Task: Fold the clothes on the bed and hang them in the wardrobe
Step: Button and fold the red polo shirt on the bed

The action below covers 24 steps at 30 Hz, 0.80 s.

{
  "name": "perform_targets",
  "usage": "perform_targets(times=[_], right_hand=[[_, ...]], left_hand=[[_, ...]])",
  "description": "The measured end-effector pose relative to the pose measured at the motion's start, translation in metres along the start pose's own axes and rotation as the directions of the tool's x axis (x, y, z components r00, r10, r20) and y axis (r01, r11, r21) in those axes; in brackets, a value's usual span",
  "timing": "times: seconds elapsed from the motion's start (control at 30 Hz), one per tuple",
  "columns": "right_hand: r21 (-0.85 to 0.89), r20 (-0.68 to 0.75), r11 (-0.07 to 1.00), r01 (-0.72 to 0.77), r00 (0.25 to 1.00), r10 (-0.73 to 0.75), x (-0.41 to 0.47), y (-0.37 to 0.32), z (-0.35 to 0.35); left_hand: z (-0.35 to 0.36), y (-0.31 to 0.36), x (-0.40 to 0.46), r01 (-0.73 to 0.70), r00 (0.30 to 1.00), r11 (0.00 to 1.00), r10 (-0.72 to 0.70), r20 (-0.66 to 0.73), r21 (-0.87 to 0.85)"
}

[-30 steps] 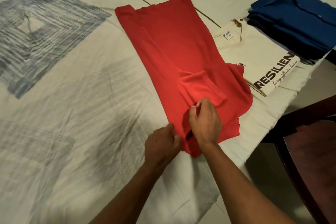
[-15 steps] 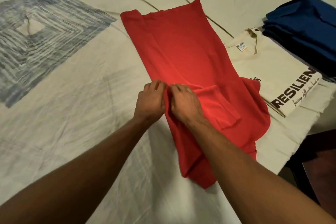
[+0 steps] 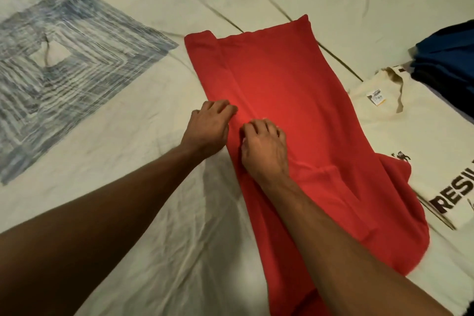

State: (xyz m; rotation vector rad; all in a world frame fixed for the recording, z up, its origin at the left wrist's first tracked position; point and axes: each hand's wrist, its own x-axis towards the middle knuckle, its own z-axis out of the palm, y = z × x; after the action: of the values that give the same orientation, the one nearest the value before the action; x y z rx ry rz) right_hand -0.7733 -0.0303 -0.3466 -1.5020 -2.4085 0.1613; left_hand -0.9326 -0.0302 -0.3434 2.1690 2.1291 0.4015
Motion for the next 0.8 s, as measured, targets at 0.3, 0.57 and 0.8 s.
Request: perform_targets(times=[0.3,0.57,0.8], right_hand=[[-0.038,0.091,0.957,-0.288,0.953,0.290,0.071,0.000,0.012],[0.080,0.211,0.933,-0.350,0.921,0.327,0.099,0.006,0.020],[0.166,0.159,0.947,-0.275,0.955,0.250,0.094,0.013,0.011]], left_hand=[[-0.024,-0.051,0.114,-0.043,0.995,0.994,0.033,0.094,0.105],[-0.024,-0.073,0.192,-0.023,0.971,0.905,-0.080,0.224,0.424],[-0.011,-0.077,0.213,0.037,0.990,0.904,-0.091,0.109,0.426]])
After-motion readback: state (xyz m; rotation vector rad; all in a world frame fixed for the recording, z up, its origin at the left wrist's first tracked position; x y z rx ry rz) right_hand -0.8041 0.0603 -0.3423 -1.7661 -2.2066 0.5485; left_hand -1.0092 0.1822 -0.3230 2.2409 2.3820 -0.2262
